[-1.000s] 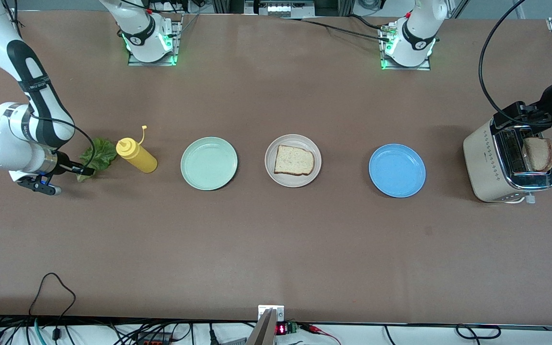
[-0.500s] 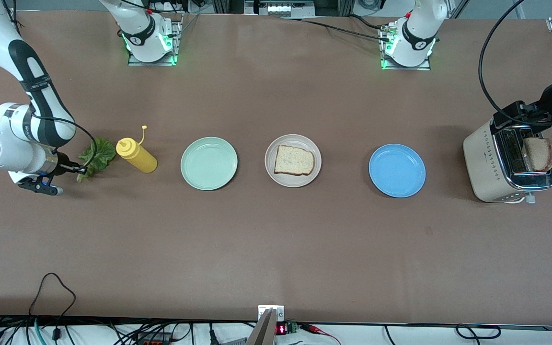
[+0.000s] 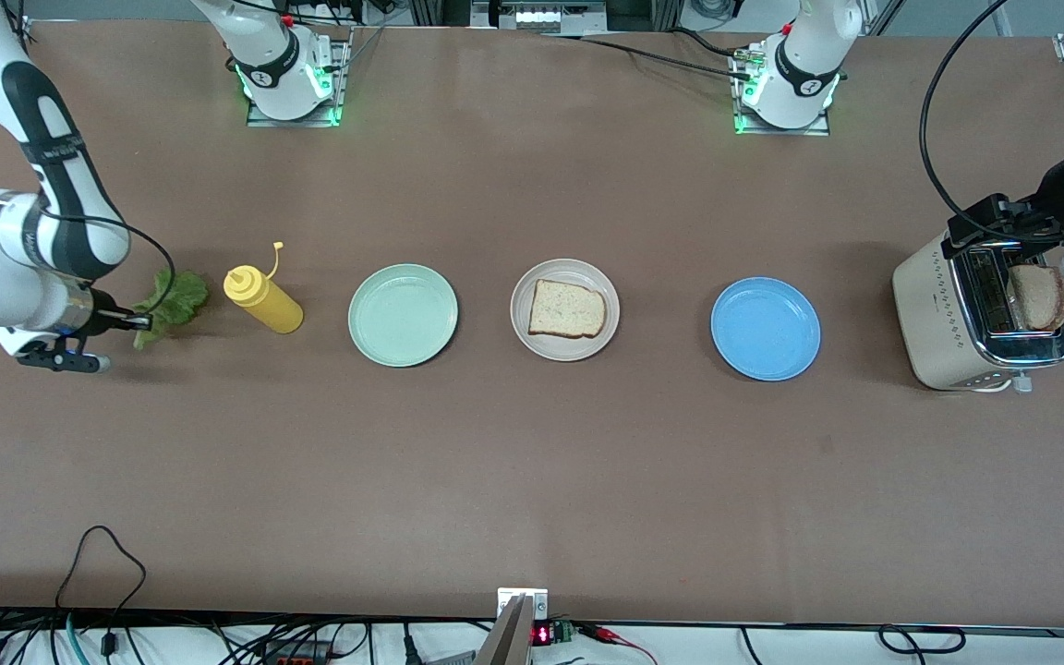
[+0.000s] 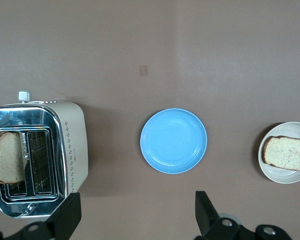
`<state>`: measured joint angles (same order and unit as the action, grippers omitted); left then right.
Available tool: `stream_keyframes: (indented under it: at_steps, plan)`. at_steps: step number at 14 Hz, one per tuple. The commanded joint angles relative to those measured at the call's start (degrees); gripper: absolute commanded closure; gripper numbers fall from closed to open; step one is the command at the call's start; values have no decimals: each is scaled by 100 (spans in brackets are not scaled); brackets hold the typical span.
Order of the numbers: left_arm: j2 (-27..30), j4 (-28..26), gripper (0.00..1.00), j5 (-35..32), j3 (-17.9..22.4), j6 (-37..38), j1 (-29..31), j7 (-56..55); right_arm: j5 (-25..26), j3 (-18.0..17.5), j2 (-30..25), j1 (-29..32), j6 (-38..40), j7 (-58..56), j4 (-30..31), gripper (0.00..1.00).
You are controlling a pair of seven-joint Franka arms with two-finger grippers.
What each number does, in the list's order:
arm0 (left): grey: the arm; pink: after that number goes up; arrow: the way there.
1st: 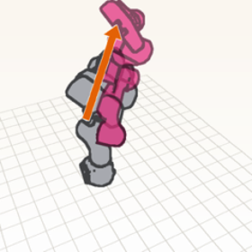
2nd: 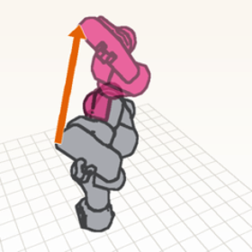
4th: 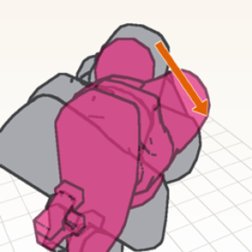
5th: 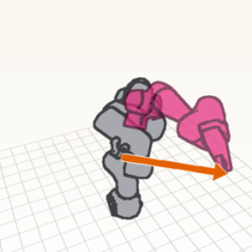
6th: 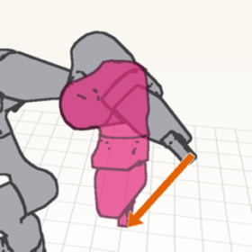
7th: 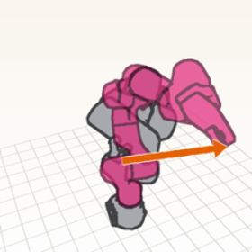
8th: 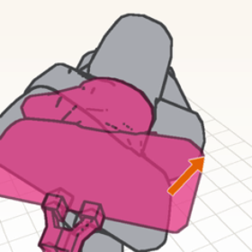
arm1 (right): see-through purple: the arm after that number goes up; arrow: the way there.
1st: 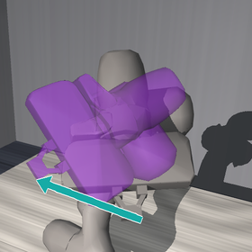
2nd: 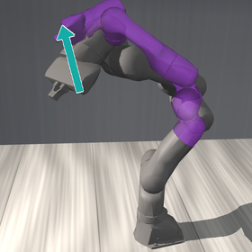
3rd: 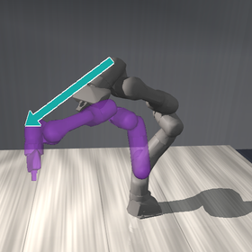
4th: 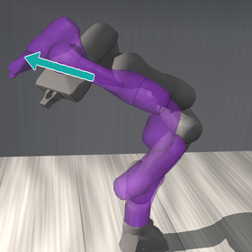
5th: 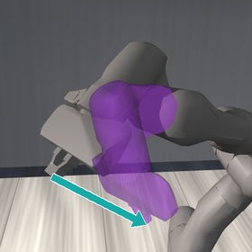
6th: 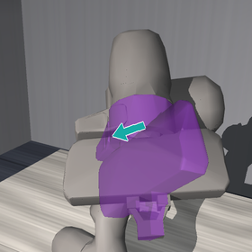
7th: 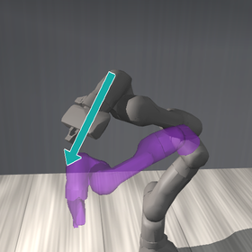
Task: Make sandwich in beige plate with both arms
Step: 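Lift the lettuce leaf up with the right gripper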
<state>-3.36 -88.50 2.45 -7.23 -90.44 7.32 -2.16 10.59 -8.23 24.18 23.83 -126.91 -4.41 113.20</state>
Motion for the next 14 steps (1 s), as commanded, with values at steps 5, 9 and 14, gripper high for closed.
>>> stream_keyframes:
  at_steps: [5, 9, 14]
  plan:
    - [72, -1, 0, -69, -41, 0, -3, -4, -944, -135, -1319, 157, 2071, -1211, -288, 100]
    - [72, -1, 0, -78, -112, 9, 6, -4, -1506, -222, -1653, 25, 3548, -1282, -1175, 100]
    - [72, 8, 0, -78, -94, 9, 23, -4, -1858, -898, -1680, -282, 4113, -117, -1845, 100]
